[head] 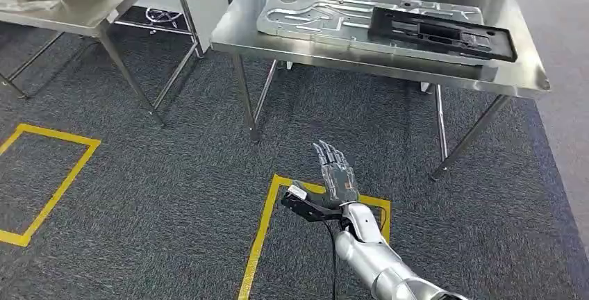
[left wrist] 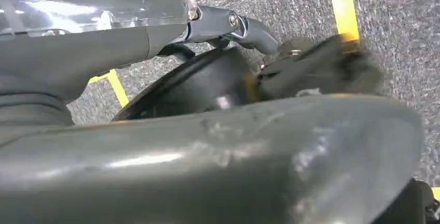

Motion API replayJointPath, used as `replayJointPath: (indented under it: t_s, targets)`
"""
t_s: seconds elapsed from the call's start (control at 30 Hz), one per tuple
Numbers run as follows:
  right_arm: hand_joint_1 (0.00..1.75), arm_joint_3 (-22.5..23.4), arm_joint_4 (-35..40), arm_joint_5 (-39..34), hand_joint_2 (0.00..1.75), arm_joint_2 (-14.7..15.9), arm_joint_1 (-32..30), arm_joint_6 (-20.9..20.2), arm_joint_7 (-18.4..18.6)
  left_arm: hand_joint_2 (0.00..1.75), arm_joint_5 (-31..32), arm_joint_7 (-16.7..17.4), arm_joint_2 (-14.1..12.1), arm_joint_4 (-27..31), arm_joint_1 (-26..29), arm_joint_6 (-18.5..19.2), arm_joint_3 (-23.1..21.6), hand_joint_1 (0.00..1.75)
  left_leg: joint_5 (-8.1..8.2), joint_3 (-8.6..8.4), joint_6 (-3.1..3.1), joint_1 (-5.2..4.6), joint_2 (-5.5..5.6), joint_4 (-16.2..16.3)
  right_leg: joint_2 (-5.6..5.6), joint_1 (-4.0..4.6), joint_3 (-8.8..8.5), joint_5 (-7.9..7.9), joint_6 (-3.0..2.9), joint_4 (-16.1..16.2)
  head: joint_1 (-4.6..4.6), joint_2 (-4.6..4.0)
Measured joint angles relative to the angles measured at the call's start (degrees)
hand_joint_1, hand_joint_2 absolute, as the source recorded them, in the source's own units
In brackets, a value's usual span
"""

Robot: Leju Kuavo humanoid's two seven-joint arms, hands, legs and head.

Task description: Take the parts from the cabinet and place them on the table.

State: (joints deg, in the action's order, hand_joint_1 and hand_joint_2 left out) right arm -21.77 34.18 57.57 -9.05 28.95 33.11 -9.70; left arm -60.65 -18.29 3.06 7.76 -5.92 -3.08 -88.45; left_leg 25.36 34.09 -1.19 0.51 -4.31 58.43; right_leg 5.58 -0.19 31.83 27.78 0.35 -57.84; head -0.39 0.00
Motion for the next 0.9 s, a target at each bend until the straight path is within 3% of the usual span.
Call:
replayJointPath:
  t_s: [0.1, 0.13, 0.17, 0.2, 0.23, 0.3, 0.33, 0.37, 0.43, 0.47, 0.5, 0.57, 0.63, 0.67, 0.7, 0.73, 0.8, 0.83, 0.87, 0.9]
  targets:
    - [0.00, 0.0, 0.0, 0.0, 0.00, -0.2, 0.0, 0.0, 0.0, 0.00, 0.0, 0.0, 0.0, 0.0, 0.2, 0.0, 0.0, 0.00, -0.23, 0.62, 1.09, -0.37, 2.03, 0.1, 1.35, -0.07, -0.25, -0.12, 0.92, 0.2, 0.09, 0.00]
    - [0.00, 0.0, 0.0, 0.0, 0.00, -0.3, 0.1, 0.0, 0.0, 0.00, 0.0, 0.0, 0.0, 0.0, 0.2, 0.0, 0.0, 0.00, -0.55, 0.45, 1.61, -0.06, 2.69, -0.5, 1.91, -0.14, -0.48, 0.05, 1.38, 0.3, 0.07, 0.00]
    - [0.00, 0.0, 0.1, 0.0, 0.00, -0.3, 0.2, 0.0, 0.0, 0.00, 0.0, 0.0, 0.0, 0.0, 0.3, 0.0, 0.0, 0.00, -0.87, 0.07, 1.93, 0.22, 3.29, -0.9, 0.01, -0.56, -0.46, 0.90, 1.75, -0.5, 0.13, 0.00]
    - [0.00, 0.0, 0.2, 0.0, 0.00, -0.3, 0.3, 0.0, 0.0, 0.00, 0.0, 0.0, 0.0, 0.0, 0.2, 0.0, 0.0, 0.00, -1.05, 0.10, 2.32, 0.26, 3.69, -1.1, -2.76, -0.62, 0.82, 2.81, 1.85, -3.1, 0.15, 0.00]
    - [0.00, 0.1, 0.1, 0.0, 0.00, -0.3, 0.2, 0.0, 0.0, 0.00, 0.0, 0.0, 0.0, 0.0, 0.0, 0.0, 0.0, 0.00, -1.14, 0.26, 2.50, 0.26, 4.19, -1.0, -4.24, -0.76, 2.84, 5.15, 1.96, -7.3, 0.22, 0.00]
    - [0.00, 0.1, 0.0, 0.0, 0.00, -0.1, -0.3, 0.0, 0.0, 0.00, 0.0, 0.0, 0.1, 0.0, -0.1, 0.0, 0.0, 0.00, -1.20, 0.44, 2.61, 0.15, 5.73, -1.0, -5.30, -0.71, 7.40, 8.65, 2.20, -16.4, 0.22, 0.00]
    - [0.00, 0.1, 0.0, 0.0, 0.00, -0.1, -0.4, 0.0, 0.0, 0.00, 0.0, 0.0, 0.1, 0.0, 0.0, 0.0, 0.0, 0.00, -1.21, 0.46, 2.62, 0.10, 6.56, -1.0, -5.40, -0.70, 8.51, 8.50, 2.17, -18.2, 0.20, 0.00]
    - [0.00, 0.1, 0.0, 0.0, 0.00, 0.0, -0.4, 0.0, 0.0, 0.00, 0.0, 0.0, 0.1, 0.0, 0.1, 0.0, 0.0, 0.00, -1.21, 0.46, 2.61, 0.08, 7.38, -0.9, -5.46, -0.69, 8.15, 6.91, 2.04, -16.9, 0.22, 0.00]
    - [0.00, 0.2, 0.0, 0.0, 0.00, 0.1, -0.3, 0.0, 0.0, 0.00, 0.0, 0.0, 0.1, 0.0, 0.2, 0.0, 0.0, 0.00, -1.19, 0.40, 2.55, 0.06, 8.97, -0.6, -6.21, -0.70, 4.18, 1.37, 1.54, -7.9, 0.22, 0.00]
    - [0.00, 0.2, 0.0, 0.0, 0.00, 0.1, -0.2, 0.0, 0.0, 0.00, 0.0, 0.0, 0.1, 0.0, 0.1, 0.0, 0.0, 0.00, -1.15, 0.40, 2.45, 0.07, 9.60, -0.5, -7.91, -0.70, 1.85, -0.97, 1.16, -2.8, 0.22, 0.00]
    - [0.00, 0.3, 0.0, 0.0, 0.00, 0.2, -0.2, 0.0, 0.0, 0.00, 0.0, 0.0, 0.2, 0.0, 0.0, 0.0, 0.0, 0.00, -1.19, 0.71, 2.13, 0.01, 10.01, -0.4, -10.42, -0.82, 0.85, -0.28, 0.76, -0.7, 0.13, 0.00]
    - [0.00, 0.3, 0.0, 0.0, 0.00, 0.1, -0.2, 0.0, 0.0, 0.00, 0.0, 0.0, 0.2, 0.0, 0.0, 0.0, 0.0, 0.00, -1.41, 1.17, 1.34, 0.28, 10.99, -0.3, -9.15, -0.44, 1.08, -0.62, 0.57, -0.3, 0.15, 0.00]
    - [0.00, 0.3, 0.0, 0.0, 0.00, 0.0, 0.0, 0.0, 0.0, 0.00, 0.0, 0.0, 0.2, 0.0, 0.4, 0.0, 0.0, 0.00, -1.76, 1.24, 0.31, 0.22, 12.25, -1.0, -8.10, -0.53, 0.79, -0.92, -0.24, 0.2, 0.15, 0.00]
    - [0.00, 0.4, 0.0, 0.0, 0.00, -0.2, 0.1, 0.0, 0.0, 0.00, 0.0, 0.0, 0.1, 0.0, 0.5, 0.0, 0.0, 0.00, -1.41, 1.31, 0.31, 0.28, 10.99, -0.5, -7.30, -1.05, 0.41, -1.34, -0.68, 1.0, 0.13, 0.00]
    - [0.00, 0.4, 0.0, 0.0, 0.00, -0.3, 0.1, 0.0, 0.0, 0.00, 0.0, 0.0, 0.1, 0.0, 0.4, 0.0, 0.0, 0.00, -0.08, 1.95, 0.14, -0.12, 8.16, 1.2, -6.85, -1.01, 0.20, -1.40, -1.14, 1.3, -0.38, 0.00]
    - [0.00, 0.4, 0.0, 0.0, 0.00, -0.3, 0.1, 0.0, 0.0, 0.00, 0.0, 0.0, 0.1, 0.0, 0.2, 0.0, 0.0, 0.00, 2.27, 3.83, -0.11, 0.00, 6.32, 5.2, -6.01, -0.89, 0.14, -1.39, -1.31, 1.2, -0.64, 0.00]
    - [0.00, 0.4, 0.0, 0.0, 0.00, -0.2, -0.1, 0.0, 0.0, 0.00, 0.0, 0.0, 0.1, 0.0, 0.0, 0.0, 0.0, 0.00, 6.17, 8.13, -0.53, 0.28, 5.05, 14.1, -4.30, -0.62, 0.23, -1.17, -1.50, 1.0, -0.61, 0.00]
    - [0.00, 0.4, 0.0, 0.0, 0.00, -0.2, -0.2, 0.0, 0.0, 0.00, 0.0, 0.0, 0.1, 0.0, 0.1, 0.0, 0.0, 0.00, 6.68, 9.35, -0.70, 0.36, 4.84, 16.6, -3.52, -0.58, 0.31, -1.03, -1.47, 0.8, -0.63, 0.00]
    - [0.00, 0.4, 0.0, 0.0, 0.00, -0.2, -0.2, 0.0, 0.0, 0.00, 0.0, 0.0, 0.1, 0.0, 0.2, 0.0, 0.0, 0.00, 5.91, 9.06, -0.77, 0.39, 4.70, 16.3, -2.87, -0.56, 0.30, -0.87, -1.40, 0.7, -0.61, 0.00]
    - [0.00, 0.4, 0.0, 0.0, 0.00, -0.2, -0.2, 0.0, 0.0, 0.00, 0.0, 0.0, 0.1, 0.0, 0.2, 0.0, 0.0, 0.00, 4.04, 7.55, -0.81, 0.43, 4.55, 13.3, -2.17, -0.56, 0.26, -0.70, -1.28, 0.5, -0.61, 0.00]
